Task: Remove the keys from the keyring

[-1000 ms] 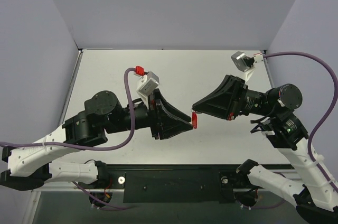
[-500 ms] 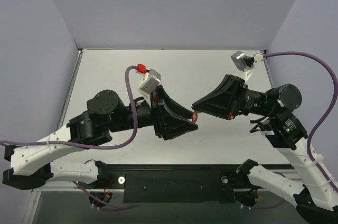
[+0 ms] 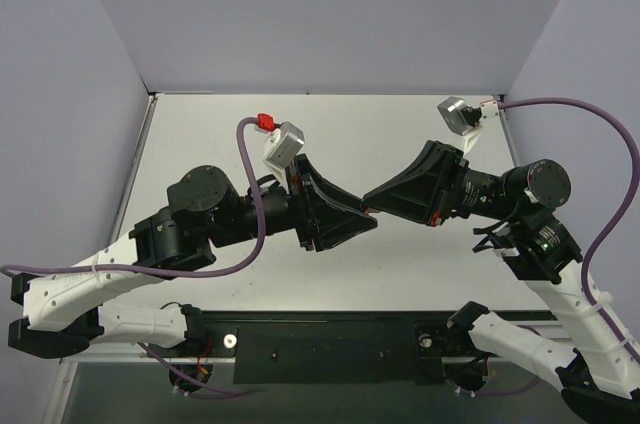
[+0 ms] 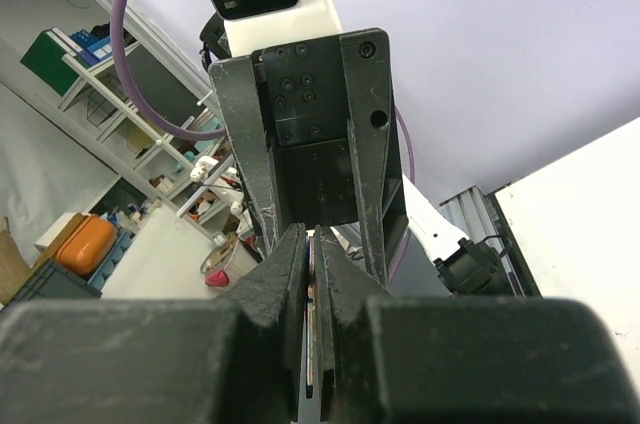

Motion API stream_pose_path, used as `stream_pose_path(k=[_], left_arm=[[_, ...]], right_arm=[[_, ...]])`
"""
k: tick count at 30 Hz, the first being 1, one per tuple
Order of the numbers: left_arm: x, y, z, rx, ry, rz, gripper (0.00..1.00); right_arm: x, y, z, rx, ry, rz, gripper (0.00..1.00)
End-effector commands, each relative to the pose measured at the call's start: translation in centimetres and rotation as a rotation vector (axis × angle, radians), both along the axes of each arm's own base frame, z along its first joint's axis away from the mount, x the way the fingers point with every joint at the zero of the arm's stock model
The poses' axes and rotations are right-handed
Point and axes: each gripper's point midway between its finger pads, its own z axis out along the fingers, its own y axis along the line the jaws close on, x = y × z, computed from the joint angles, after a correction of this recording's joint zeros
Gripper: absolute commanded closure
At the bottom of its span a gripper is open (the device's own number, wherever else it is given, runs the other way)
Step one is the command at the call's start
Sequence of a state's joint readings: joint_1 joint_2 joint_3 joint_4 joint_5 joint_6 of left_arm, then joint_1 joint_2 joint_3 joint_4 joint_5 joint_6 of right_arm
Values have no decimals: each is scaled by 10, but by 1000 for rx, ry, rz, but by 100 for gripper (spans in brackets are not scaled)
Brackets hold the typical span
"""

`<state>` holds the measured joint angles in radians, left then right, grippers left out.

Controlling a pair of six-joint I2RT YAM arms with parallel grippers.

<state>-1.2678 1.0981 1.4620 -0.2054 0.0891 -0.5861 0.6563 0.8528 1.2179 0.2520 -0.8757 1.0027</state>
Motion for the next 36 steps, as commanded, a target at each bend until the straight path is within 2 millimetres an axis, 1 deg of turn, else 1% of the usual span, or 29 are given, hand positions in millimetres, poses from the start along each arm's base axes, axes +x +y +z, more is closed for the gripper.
stream_pose_path(k=[1, 8, 10, 12, 13, 14, 15, 16, 17, 19, 23, 24, 26, 27, 28, 29, 31, 35, 36], left_arm=[[4, 13, 40, -113, -42, 38, 54], [7, 11, 42, -124, -35, 44, 57], [8, 11, 42, -126, -34, 53, 61], [11, 11, 42, -128, -26, 65, 69], [12, 11, 42, -129, -22, 73, 75], [13, 11, 42, -130, -18, 76, 77], [15, 10, 41, -129, -12, 84, 84], [15, 10, 42, -133, -8, 86, 96], [15, 9, 40, -129, -6, 86, 100], [21, 10, 39, -133, 7, 117, 100], [25, 11, 38, -138, 19, 141, 100], [28, 12, 38, -141, 26, 155, 100], [29, 13, 38, -144, 37, 165, 100], [30, 14, 39, -148, 38, 168, 100], [31, 14, 38, -145, 40, 172, 100], [31, 14, 38, -143, 43, 177, 100], [33, 15, 37, -144, 49, 190, 100], [36, 19, 36, -149, 59, 211, 100], [36, 21, 36, -153, 61, 213, 100]], right_arm=[[-8, -4, 15, 58, -70, 4, 100], [-8, -4, 14, 53, -68, -1, 100], [-8, -3, 13, 50, -72, 0, 100], [-8, -3, 12, 48, -72, -1, 100], [-9, -4, 13, 48, -73, 0, 100], [-8, -4, 13, 49, -73, -5, 100], [-9, -3, 12, 47, -73, 0, 100], [-10, -3, 12, 46, -73, 4, 100], [-10, -3, 12, 46, -71, 2, 100], [-9, -2, 9, 36, -64, 1, 100], [-4, -3, 6, 16, -62, -36, 99], [-2, -3, 3, 0, -52, -46, 98], [-2, -6, 5, 0, -61, -65, 89], [-1, -6, 7, 4, -60, -74, 81], [-1, -7, 8, 5, -62, -76, 78], [-1, -8, 10, 10, -65, -86, 72], [-1, -10, 12, 16, -65, -97, 64], [-2, -15, 19, 30, -78, -116, 54], [-2, -16, 19, 30, -79, -119, 54]])
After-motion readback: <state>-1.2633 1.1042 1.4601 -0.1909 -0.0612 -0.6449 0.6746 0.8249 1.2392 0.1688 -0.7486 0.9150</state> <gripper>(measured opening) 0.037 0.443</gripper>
